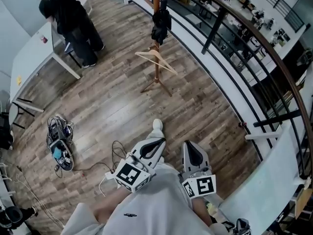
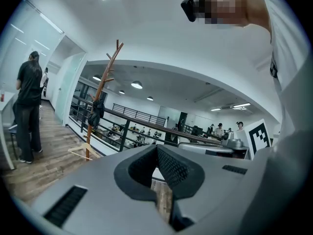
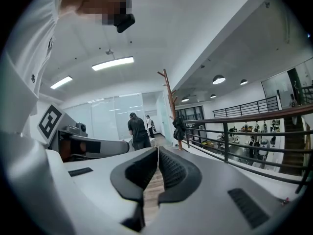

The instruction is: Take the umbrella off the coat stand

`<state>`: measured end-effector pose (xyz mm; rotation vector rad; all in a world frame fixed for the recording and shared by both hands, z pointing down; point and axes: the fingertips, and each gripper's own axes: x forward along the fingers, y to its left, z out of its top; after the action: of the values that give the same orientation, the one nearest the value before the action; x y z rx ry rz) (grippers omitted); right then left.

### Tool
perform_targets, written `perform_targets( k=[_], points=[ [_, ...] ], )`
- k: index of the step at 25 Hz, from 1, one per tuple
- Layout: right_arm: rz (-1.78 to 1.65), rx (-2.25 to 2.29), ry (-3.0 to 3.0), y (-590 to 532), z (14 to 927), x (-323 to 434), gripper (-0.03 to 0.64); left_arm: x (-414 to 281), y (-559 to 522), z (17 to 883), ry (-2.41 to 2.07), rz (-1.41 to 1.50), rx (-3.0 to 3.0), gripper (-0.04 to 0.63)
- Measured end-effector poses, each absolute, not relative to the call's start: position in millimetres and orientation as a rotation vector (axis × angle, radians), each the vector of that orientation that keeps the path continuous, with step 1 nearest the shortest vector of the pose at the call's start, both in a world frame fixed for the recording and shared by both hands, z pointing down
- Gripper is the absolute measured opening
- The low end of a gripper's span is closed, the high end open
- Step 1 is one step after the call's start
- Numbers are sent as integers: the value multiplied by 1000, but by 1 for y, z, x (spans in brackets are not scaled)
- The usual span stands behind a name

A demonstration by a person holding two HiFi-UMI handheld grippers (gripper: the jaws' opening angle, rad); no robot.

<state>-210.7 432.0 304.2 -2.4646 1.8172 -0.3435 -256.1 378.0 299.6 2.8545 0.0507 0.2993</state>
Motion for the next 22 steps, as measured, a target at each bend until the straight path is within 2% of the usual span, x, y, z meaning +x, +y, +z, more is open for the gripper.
perform_targets(
  k=[9, 22],
  points=[
    [-365, -2465, 1866, 364, 315, -123, 35, -156, 294, 315, -23, 312, 2850, 20],
    [-314, -2399, 1986, 193, 294, 17, 35, -21, 128, 296, -175, 251, 2856, 20]
  ],
)
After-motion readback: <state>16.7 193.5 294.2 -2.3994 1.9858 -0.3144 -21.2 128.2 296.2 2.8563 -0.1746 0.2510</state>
